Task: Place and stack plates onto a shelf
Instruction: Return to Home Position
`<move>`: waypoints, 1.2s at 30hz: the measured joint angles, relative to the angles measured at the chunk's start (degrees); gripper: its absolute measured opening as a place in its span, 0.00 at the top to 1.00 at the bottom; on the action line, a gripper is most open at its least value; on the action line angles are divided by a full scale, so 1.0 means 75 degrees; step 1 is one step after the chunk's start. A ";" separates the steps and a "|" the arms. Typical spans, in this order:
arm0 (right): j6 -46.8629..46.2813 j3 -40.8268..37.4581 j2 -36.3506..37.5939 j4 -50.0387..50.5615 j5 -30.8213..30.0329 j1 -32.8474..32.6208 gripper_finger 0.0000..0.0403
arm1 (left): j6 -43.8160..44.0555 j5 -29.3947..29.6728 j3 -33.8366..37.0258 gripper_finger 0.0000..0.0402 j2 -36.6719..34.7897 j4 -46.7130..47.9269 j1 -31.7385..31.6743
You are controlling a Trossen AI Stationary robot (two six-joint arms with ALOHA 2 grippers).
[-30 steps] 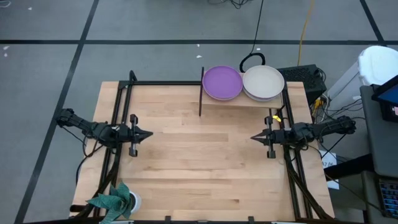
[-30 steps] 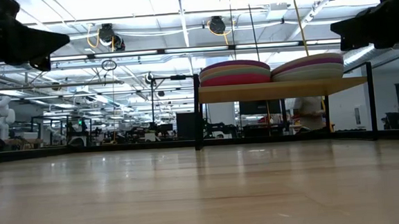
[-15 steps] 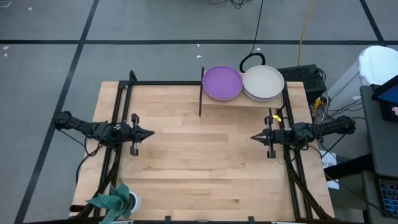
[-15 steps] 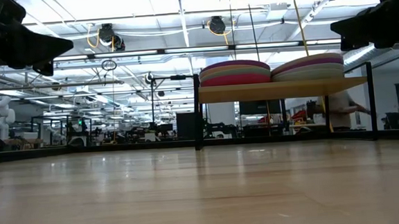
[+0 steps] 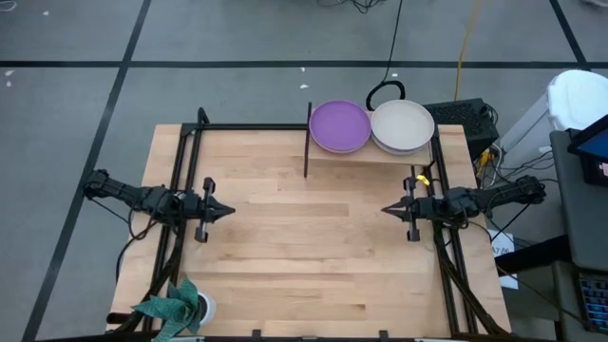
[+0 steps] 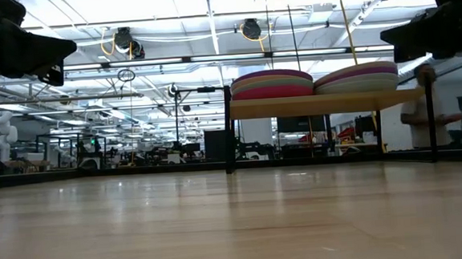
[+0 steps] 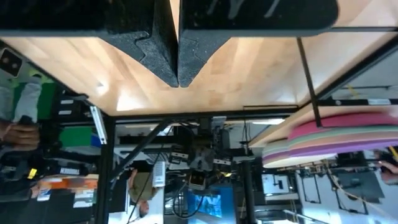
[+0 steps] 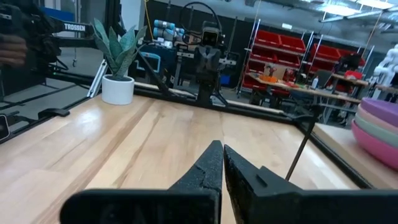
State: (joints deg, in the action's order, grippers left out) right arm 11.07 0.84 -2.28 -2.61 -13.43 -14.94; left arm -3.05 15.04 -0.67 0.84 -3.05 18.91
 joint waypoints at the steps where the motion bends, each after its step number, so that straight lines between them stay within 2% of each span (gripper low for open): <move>1: -0.0048 0.0000 -0.0043 -0.0012 0.0000 0.0000 1.00 | -0.0058 0.0002 0.0000 1.00 0.0000 -0.0003 -0.0048; 9: -0.0099 0.0000 -0.0263 -0.0033 0.0005 0.0000 1.00 | -0.0186 -0.0021 0.0000 1.00 0.0000 0.0035 -0.0809; 14: 0.0042 0.0000 -0.0263 -0.0053 0.0006 0.0000 1.00 | -0.0170 -0.0774 0.0015 1.00 0.0000 0.0000 -0.1239; 17: 0.0195 0.0000 -0.0262 -0.0067 -0.0012 0.0000 1.00 | -0.0112 -0.0987 0.0015 1.00 0.0000 0.0020 -0.1320; 30: 0.0465 0.0000 -0.0263 -0.0227 0.0029 0.0006 1.00 | -0.0012 -0.1004 0.0015 1.00 0.0000 0.0043 -0.1313; 36: 0.0848 0.0000 -0.0263 -0.0302 0.0996 0.0428 1.00 | 0.0040 -0.1004 0.0015 1.00 0.0000 -0.0023 -0.1313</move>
State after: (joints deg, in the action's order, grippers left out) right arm 17.43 0.84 -4.25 -4.87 -5.96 -11.73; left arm -2.75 7.51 -0.56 0.84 -3.22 9.06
